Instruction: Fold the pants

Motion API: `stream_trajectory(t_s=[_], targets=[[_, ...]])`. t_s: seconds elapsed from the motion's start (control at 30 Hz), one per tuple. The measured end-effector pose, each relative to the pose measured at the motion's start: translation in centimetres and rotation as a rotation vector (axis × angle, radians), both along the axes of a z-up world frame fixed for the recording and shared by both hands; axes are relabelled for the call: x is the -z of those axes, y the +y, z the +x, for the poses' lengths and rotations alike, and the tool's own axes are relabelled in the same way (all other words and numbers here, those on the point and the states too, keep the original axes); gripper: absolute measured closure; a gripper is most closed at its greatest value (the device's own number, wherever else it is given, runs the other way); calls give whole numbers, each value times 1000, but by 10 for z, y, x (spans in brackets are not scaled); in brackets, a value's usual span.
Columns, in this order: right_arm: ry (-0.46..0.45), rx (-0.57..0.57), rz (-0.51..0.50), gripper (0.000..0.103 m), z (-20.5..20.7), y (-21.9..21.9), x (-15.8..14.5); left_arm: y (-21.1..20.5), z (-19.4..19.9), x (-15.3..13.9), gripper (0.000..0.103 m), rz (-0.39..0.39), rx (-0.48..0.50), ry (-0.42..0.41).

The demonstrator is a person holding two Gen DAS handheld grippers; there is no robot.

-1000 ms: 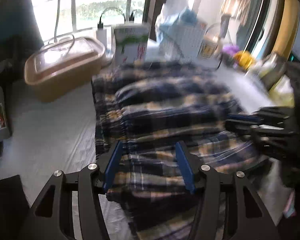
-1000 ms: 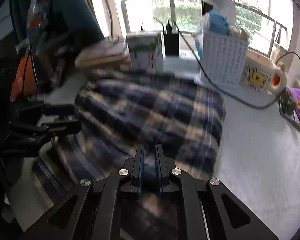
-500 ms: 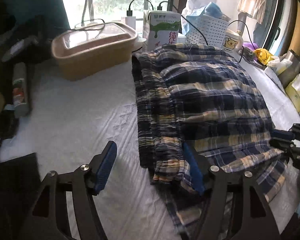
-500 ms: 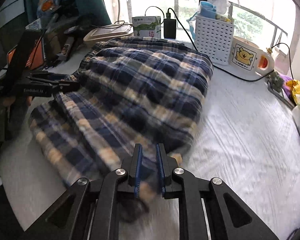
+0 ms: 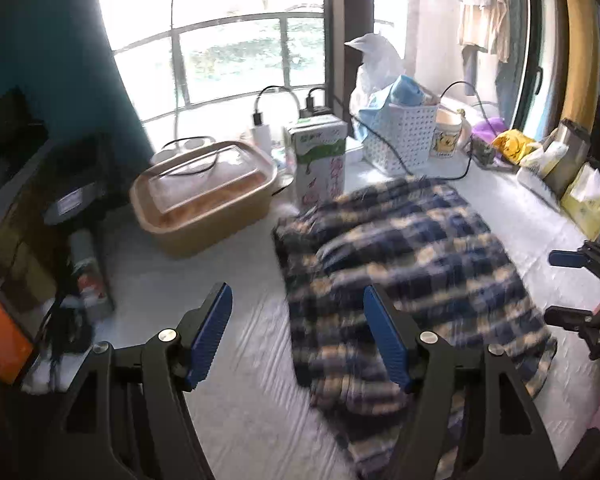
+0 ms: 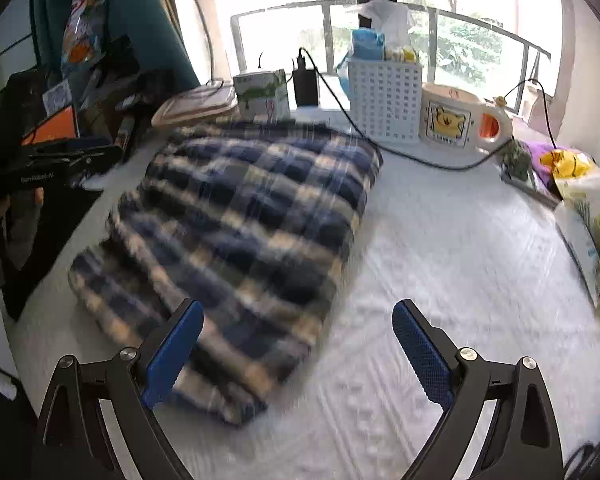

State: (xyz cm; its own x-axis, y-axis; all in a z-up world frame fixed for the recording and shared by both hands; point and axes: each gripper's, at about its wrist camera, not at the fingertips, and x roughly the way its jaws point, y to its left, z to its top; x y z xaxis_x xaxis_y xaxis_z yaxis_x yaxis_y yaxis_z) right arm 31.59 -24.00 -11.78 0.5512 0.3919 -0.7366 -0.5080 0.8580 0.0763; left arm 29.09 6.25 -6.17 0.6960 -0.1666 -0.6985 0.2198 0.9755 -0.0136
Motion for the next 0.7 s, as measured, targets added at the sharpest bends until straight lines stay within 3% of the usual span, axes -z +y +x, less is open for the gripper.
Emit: stream_trajectory(t_s=[0.2, 0.4, 0.53, 0.63, 0.7], targets=[[-14, -11, 76, 6, 36, 9, -10, -5, 50, 19, 34, -99, 29, 79], [40, 42, 76, 6, 84, 15, -2, -8, 92, 56, 33, 2, 24, 113], [76, 81, 24, 6, 110, 17, 8, 3, 106, 78, 32, -51, 27, 148], [68, 100, -70, 6, 124, 20, 18, 6, 108, 75, 34, -72, 36, 159], [76, 91, -75, 6, 128, 19, 20, 6, 109, 72, 34, -99, 42, 182]])
